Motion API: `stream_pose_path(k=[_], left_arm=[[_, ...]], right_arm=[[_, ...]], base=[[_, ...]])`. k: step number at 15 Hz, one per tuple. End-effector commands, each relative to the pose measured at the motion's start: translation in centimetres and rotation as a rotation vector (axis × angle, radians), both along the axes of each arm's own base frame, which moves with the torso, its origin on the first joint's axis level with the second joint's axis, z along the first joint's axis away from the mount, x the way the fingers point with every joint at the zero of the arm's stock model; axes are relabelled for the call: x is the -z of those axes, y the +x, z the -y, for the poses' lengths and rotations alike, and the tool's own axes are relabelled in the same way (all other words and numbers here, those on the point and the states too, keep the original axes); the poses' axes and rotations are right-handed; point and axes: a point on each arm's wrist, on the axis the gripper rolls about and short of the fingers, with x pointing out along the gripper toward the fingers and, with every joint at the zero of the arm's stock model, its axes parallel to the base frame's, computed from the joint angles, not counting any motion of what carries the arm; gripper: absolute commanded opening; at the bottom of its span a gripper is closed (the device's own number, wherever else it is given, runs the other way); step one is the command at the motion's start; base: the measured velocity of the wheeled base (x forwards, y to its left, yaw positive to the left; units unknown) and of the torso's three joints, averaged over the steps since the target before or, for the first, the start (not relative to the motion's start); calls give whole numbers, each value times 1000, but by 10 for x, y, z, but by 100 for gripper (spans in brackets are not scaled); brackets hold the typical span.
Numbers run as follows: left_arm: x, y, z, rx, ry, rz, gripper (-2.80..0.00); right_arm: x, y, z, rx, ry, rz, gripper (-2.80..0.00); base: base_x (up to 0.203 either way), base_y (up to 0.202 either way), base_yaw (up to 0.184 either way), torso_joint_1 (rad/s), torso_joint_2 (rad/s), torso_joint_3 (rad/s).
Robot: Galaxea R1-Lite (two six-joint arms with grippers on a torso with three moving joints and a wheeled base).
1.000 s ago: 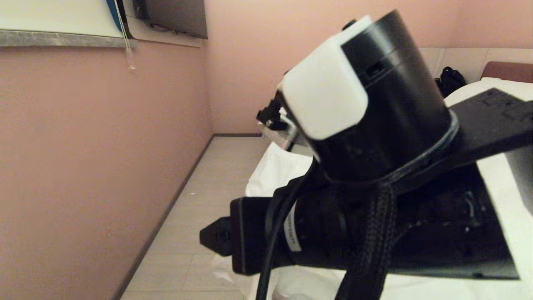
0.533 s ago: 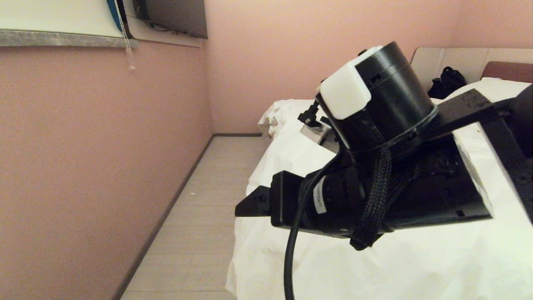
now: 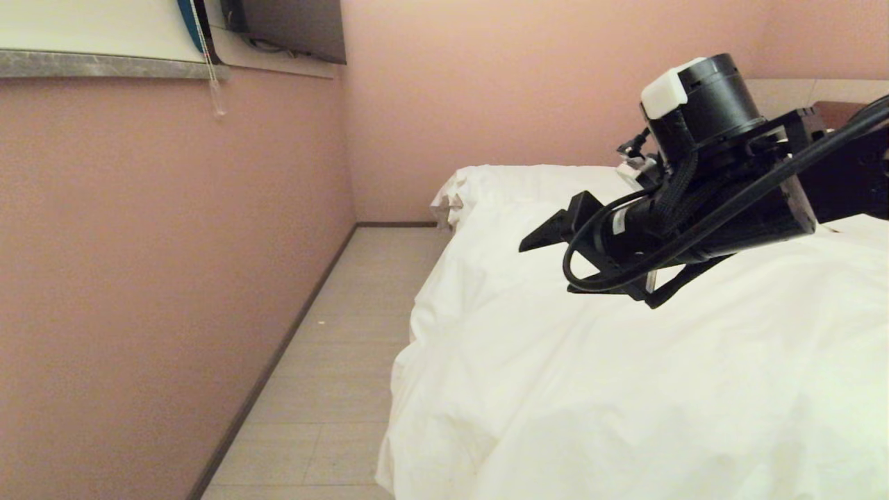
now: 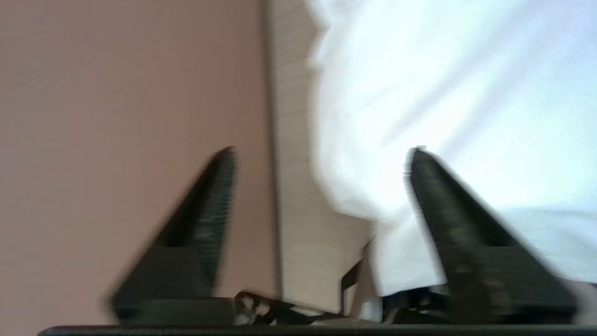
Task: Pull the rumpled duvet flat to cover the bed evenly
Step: Flatten the corners of the folded blanket
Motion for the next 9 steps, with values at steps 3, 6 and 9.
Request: stream_pose_path(k=[3, 6, 9], left_arm=[[0, 0, 0, 0, 0, 0, -280], [0, 0, 0, 0, 0, 0, -280], [0, 0, 0, 0, 0, 0, -280]], right_arm=[[32, -2, 22, 11, -162, -110, -280], [63, -22, 42, -109, -507, -68, -280], [66, -49, 77, -197, -829, 29, -280]], base=[[0, 0, 0, 0, 0, 0], [0, 0, 0, 0, 0, 0], [0, 0, 0, 0, 0, 0]])
